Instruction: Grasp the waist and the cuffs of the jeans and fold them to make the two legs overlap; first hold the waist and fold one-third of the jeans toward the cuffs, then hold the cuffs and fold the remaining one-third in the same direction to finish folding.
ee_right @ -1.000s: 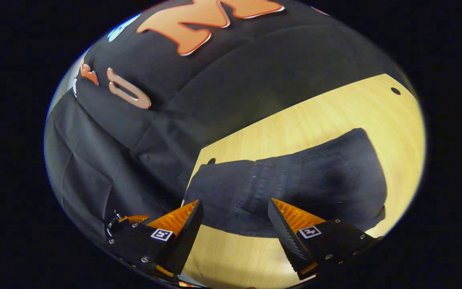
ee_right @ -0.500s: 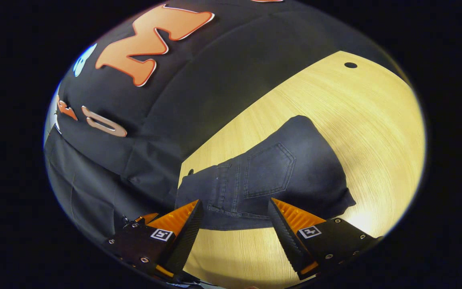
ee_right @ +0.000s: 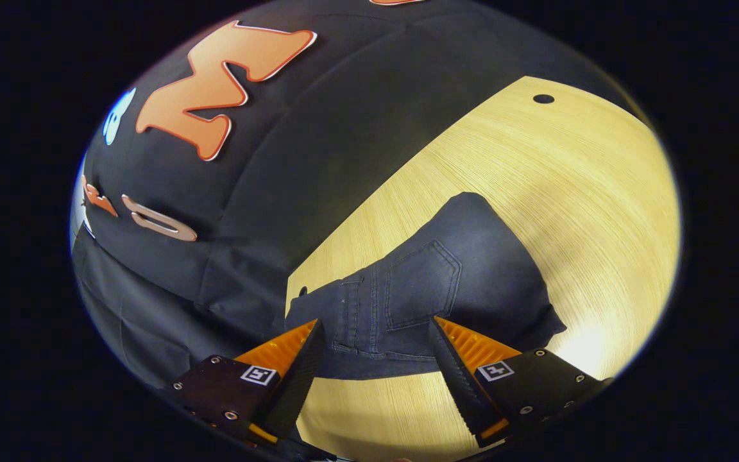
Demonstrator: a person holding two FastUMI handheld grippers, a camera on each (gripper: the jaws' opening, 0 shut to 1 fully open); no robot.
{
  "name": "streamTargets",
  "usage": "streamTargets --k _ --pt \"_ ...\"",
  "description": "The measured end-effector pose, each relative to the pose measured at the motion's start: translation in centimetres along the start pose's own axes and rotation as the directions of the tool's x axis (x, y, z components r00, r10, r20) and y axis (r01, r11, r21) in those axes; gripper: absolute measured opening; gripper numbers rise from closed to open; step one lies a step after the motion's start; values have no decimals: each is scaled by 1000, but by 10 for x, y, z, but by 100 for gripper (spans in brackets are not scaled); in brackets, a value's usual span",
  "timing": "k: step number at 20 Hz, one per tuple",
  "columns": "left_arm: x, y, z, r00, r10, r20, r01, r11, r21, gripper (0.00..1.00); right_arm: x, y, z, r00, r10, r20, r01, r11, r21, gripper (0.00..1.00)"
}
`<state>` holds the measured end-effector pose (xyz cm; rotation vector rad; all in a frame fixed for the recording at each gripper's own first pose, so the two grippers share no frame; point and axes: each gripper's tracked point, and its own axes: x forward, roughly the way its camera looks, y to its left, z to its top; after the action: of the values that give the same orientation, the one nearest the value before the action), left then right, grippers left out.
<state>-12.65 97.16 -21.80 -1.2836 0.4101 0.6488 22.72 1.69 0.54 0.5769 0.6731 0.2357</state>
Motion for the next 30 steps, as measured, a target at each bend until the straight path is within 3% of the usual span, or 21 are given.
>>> streamTargets --k 3,6,9,11,13,16,23,27,30 --pt "21 -25 -28 992 -98 -74 93 994 -57 96 1 -8 0 1000 2 -2 -2 999 51 98" --pt "47 -55 -32 982 -188 -33 181 973 -146 95 -2 -18 1 1000 -16 -1 16 997 79 98" --pt "74 -62 -39 986 -164 0 164 986 -41 93 -10 -29 4 999 -45 7 45 995 88 98" --pt "96 -49 -47 995 -100 -5 100 995 24 46 -15 -32 6 999 -52 12 51 994 98 98" --pt "77 -50 -43 995 -97 -26 97 995 20 0 -19 -35 8 998 -64 19 62 993 97 98" --pt "66 -70 -48 992 -124 -32 127 987 97 2 -26 -38 15 997 -66 37 63 993 96 98" --pt "-5 -165 -55 975 -221 9 210 937 278 2 -45 -29 33 996 -5 89 -5 993 115 98" --pt "-41 -226 -90 960 -281 22 249 881 401 2 -72 -39 45 991 25 130 -40 992 117 98" --pt "-59 -271 -126 947 -320 8 273 823 499 1 -96 -54 56 987 33 155 -54 990 128 98"
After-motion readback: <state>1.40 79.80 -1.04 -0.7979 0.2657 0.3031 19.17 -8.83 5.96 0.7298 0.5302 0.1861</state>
